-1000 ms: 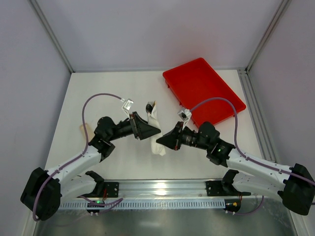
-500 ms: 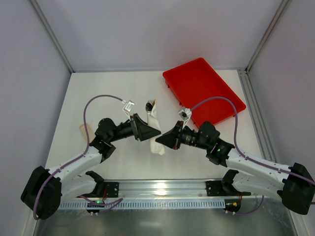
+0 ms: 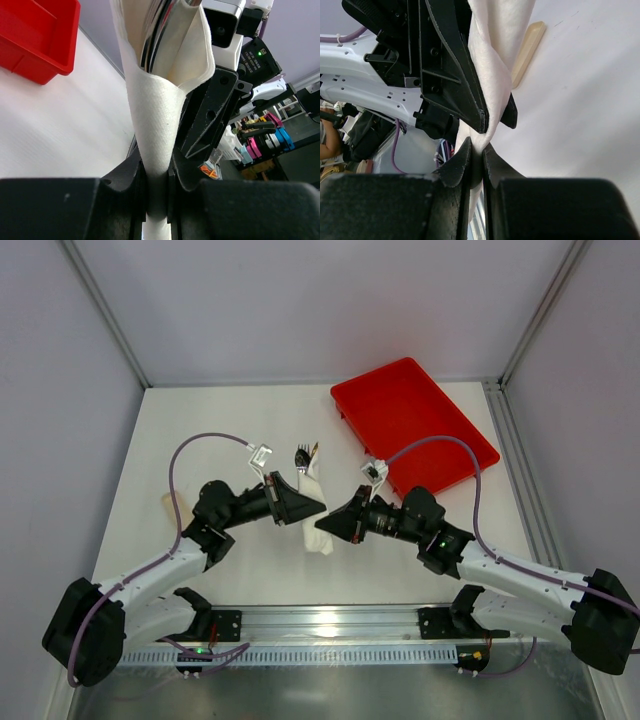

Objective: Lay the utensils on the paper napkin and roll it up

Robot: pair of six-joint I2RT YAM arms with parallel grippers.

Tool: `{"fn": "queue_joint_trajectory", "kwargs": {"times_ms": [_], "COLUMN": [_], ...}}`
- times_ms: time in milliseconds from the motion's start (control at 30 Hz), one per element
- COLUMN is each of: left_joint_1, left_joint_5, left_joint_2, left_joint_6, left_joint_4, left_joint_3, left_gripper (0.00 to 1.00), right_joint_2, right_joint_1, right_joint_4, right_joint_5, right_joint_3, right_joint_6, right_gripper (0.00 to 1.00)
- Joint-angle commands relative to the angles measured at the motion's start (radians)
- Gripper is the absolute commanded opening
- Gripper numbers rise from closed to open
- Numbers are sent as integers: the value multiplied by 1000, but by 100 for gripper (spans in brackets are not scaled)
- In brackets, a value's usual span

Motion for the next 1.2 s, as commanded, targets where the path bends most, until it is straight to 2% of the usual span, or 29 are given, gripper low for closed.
{"fn": "queue_joint_trajectory", "kwargs": {"times_ms": [0, 67, 200, 333, 400, 433, 467, 500, 533, 567, 700, 833, 900, 933, 967, 1000, 1033, 1167], "left_joint_1": [-6, -6, -6, -6, -6, -6, -6, -6, -6, -6, -6, -6, -6, -6, -6, -6, -6, -6], "left_joint_5": [0, 0, -31, -95, -124, -142, -178, -199, -218, -253, -346, -338, -310, -286, -272, -255, -215, -140], "left_joint_2": [0, 0, -10, -13, -10, -2, 4, 13, 35, 44, 113, 223, 286, 305, 320, 351, 362, 392], "left_joint_6": [9, 14, 41, 102, 122, 135, 147, 171, 184, 190, 175, 156, 149, 146, 141, 138, 136, 103], "left_joint_4": [51, 45, -16, -157, -180, -206, -261, -295, -320, -355, -366, -354, -320, -297, -291, -282, -253, -164], "left_joint_3": [-2, 0, 12, 47, 70, 84, 103, 145, 167, 188, 286, 383, 422, 435, 448, 465, 469, 457], "left_gripper": [0, 0, 0, 0, 0, 0, 0, 0, 0, 0, 0, 0, 0, 0, 0, 0, 0, 0], "right_joint_2": [-1, -12, -108, -228, -262, -269, -265, -250, -213, -187, -83, -6, 14, 13, 4, -7, -42, -107], "right_joint_1": [1, -5, -35, -86, -115, -136, -184, -215, -247, -326, -506, -584, -585, -585, -583, -582, -581, -583], "right_joint_4": [86, 45, -53, -283, -375, -503, -559, -608, -686, -722, -817, -758, -687, -572, -496, -441, -344, -279], "right_joint_5": [11, 21, 67, 150, 258, 317, 352, 482, 524, 553, 589, 486, 250, 145, -62, -124, -159, -305], "right_joint_3": [29, 14, -26, -24, 0, 20, 63, 80, 100, 139, 218, 237, 237, 224, 177, 151, 129, 74], "right_joint_6": [-14, -15, -23, -63, -64, -58, -57, -51, -25, -6, 80, 66, -21, -47, -61, -63, -63, -95], "right_gripper": [12, 17, 36, 42, 43, 43, 43, 43, 43, 43, 44, 49, 49, 50, 56, 75, 79, 87]}}
